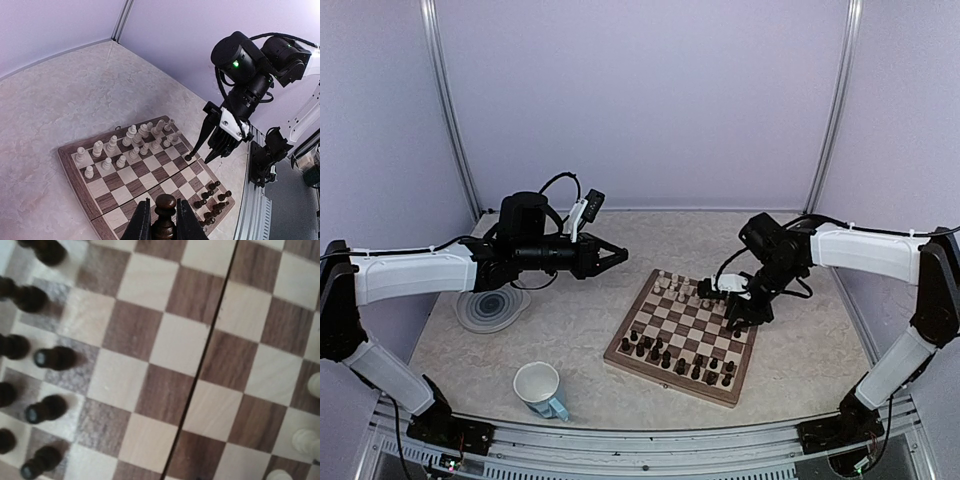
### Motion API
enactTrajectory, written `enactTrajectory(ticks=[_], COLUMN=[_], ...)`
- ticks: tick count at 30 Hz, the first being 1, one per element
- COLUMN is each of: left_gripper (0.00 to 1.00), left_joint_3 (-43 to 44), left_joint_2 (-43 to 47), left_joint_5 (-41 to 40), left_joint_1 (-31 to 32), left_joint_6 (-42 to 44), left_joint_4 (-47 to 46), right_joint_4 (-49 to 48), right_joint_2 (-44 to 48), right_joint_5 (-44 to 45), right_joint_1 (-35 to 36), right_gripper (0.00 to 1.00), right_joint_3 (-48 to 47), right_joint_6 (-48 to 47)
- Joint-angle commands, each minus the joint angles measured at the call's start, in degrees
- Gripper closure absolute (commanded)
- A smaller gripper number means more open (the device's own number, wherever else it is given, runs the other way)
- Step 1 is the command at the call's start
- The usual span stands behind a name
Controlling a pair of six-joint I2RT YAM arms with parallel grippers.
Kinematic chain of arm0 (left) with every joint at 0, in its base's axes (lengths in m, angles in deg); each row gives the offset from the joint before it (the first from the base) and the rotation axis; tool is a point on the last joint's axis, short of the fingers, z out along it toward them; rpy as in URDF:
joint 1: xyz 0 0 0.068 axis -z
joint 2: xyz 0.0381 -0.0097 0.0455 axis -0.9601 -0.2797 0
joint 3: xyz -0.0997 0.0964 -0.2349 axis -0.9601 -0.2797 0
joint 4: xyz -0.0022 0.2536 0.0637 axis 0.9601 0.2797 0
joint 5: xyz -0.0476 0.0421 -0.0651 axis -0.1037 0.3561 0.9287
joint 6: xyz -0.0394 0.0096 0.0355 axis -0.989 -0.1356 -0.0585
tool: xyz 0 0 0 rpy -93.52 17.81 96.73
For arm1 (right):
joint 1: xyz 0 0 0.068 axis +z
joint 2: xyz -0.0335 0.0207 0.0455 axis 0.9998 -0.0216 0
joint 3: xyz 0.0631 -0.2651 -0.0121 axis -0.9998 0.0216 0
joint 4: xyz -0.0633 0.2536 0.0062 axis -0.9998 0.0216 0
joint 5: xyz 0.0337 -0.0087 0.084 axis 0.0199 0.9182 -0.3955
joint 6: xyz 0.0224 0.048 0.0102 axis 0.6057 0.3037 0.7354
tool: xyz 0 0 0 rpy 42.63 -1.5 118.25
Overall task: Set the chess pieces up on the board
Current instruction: Pick up the pawn from the chessboard.
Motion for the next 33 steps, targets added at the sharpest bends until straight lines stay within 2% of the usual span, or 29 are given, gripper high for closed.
enactTrajectory(ticks=[1,14,23,33], left_gripper=[0.89,0.89,0.89,0.89], left_joint_3=[0.6,0.8,0.8,0.9], left_joint_2=[-0.2,-0.5,-0.5,-0.5], left_joint_5=[0.9,1.2,1.6,2.0], left_joint_1=[-0.2,-0.2,-0.2,0.0], left_joint_6=[0.8,0.7,0.5,0.4], left_joint_4=[-0.9,-0.8,-0.8,-0.8], right_joint_4=[-1.2,-2.0,-1.0,-1.1], right_joint_2=[-2.2,-2.9,-2.3,-4.9], right_joint_5=[2.3,7.1,3.5,7.9], right_joint_1=[-0.7,-1.2,-1.5,-3.0], right_gripper=[0.7,0.71,0.7,0.69], right_joint_3=[1.8,4.0,1.0,1.9], right_joint_6=[0.6,0.6,1.0,1.4])
